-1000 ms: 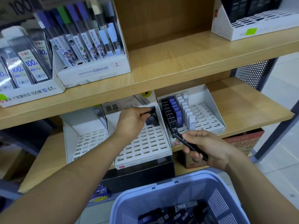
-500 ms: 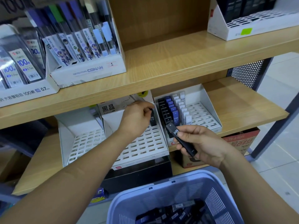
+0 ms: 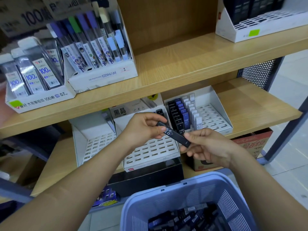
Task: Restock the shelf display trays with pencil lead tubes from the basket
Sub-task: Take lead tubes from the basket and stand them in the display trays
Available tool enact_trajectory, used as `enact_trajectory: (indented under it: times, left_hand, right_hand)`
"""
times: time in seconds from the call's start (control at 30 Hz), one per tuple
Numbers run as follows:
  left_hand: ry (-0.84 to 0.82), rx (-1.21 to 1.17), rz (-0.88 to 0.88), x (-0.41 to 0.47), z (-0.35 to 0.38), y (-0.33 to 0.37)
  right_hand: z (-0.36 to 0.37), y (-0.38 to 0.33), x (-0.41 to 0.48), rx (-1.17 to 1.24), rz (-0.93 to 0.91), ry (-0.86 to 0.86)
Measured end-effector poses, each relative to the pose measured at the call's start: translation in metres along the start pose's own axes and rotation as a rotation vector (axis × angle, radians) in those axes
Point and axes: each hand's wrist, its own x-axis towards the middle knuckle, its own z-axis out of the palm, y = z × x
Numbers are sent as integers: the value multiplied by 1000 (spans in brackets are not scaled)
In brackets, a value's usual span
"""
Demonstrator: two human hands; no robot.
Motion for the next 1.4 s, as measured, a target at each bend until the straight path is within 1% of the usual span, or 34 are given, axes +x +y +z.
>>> enact_trajectory:
  times: [0.1,0.17,0.23,0.3,0.4,0.47,0.57,0.63,0.73,0.83,0.93,1.0,1.07,1.17,1.23,1.37,1.4]
  left_hand:
    - [26,-7,-2,-3,-4,-3]
    - [43,8,3,-3,-6,-6]
    - [88,34,13,-2,-12,-9]
    - [158,107,33,1,-20,-12]
    - [235,187,68,8,-31,-20]
    - [266,243,125,12,-34,-24]
    - [337,293,206,18,-27,-27]
    - [367,393,249,22,-19,-29]
    - [367,533,300,27,-10,-34]
    - [297,667,320,27,-4,-39]
    - [251,796,408,28,-2,-42]
    - [237,852,421,32,-2,-40]
    - [248,817,377,37,1,-38]
    - [341,573,285,45,7,-36]
    - [383,508,296,51,11,-36]
    - [360,659,428,55,12,-43]
    - [340,701,434,55,11,-47]
  right_hand:
    - [0,2,1,-13,-6,-8]
    - [2,4,4,-77,-8,20]
    - [2,9,9,-219,-9,111]
    - [1,16,16,-327,-20,219]
    - [0,25,23,-383,-70,334]
    - [-1,29,26,-430,-130,399]
    - [-2,35,31,-525,-228,510]
    - [0,39,31,-571,-255,548]
    - [10,49,30,-610,-283,535]
    - [19,58,30,-667,-273,474]
    - [20,62,33,-687,-285,483]
    - [21,63,34,-683,-287,487]
    - [22,65,35,-672,-288,490]
    - [22,69,38,-662,-296,510]
    - [22,71,40,-660,-295,523]
    - [22,71,43,-629,-295,528]
    - [22,71,43,-628,-295,528]
